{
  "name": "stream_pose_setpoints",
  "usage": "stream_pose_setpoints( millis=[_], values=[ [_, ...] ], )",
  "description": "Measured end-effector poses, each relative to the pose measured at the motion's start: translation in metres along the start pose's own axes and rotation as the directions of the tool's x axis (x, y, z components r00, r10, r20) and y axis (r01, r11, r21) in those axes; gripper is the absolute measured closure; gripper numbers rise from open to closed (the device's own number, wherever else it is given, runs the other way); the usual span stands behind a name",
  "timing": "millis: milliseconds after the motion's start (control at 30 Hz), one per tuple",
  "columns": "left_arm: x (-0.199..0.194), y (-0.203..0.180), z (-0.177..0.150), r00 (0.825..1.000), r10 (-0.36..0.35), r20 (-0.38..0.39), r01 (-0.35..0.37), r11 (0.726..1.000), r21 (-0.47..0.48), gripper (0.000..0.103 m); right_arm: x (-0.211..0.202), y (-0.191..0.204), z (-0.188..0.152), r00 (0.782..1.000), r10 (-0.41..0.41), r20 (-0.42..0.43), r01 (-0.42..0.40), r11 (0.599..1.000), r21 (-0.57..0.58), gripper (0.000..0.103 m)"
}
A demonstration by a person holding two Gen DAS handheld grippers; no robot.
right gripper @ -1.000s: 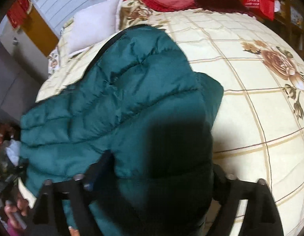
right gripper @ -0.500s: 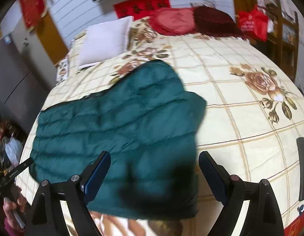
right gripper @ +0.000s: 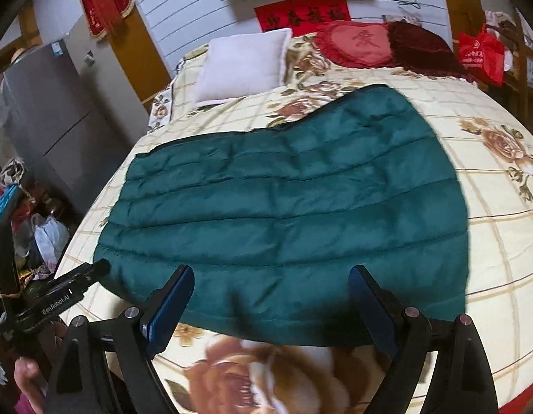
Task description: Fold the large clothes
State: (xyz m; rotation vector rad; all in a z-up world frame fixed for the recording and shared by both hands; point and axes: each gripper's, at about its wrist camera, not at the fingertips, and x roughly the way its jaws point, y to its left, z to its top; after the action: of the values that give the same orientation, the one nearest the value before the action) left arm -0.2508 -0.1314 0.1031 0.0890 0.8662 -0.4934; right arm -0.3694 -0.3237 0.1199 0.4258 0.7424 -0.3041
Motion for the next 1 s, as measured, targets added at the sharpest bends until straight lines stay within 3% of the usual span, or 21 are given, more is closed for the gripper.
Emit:
stream_pose_setpoints(
  millis=[300,1000],
  values=[
    [-0.009,-0.018,-0.009,0.996,0.059,0.065,-0.064,0.996,0.064,0.036,0.0,0.028,-0.01,0.998,-0.043,0.045,0.044,0.998,-0.033,0.013],
    [-0.002,-0.025,-0.018,0.991,0.103,0.088,-0.11,0.991,0.075,0.036,0.008,0.027,-0.018,0.999,-0.045,0.012,0.045,0.998,-0.031,0.013]
  ],
)
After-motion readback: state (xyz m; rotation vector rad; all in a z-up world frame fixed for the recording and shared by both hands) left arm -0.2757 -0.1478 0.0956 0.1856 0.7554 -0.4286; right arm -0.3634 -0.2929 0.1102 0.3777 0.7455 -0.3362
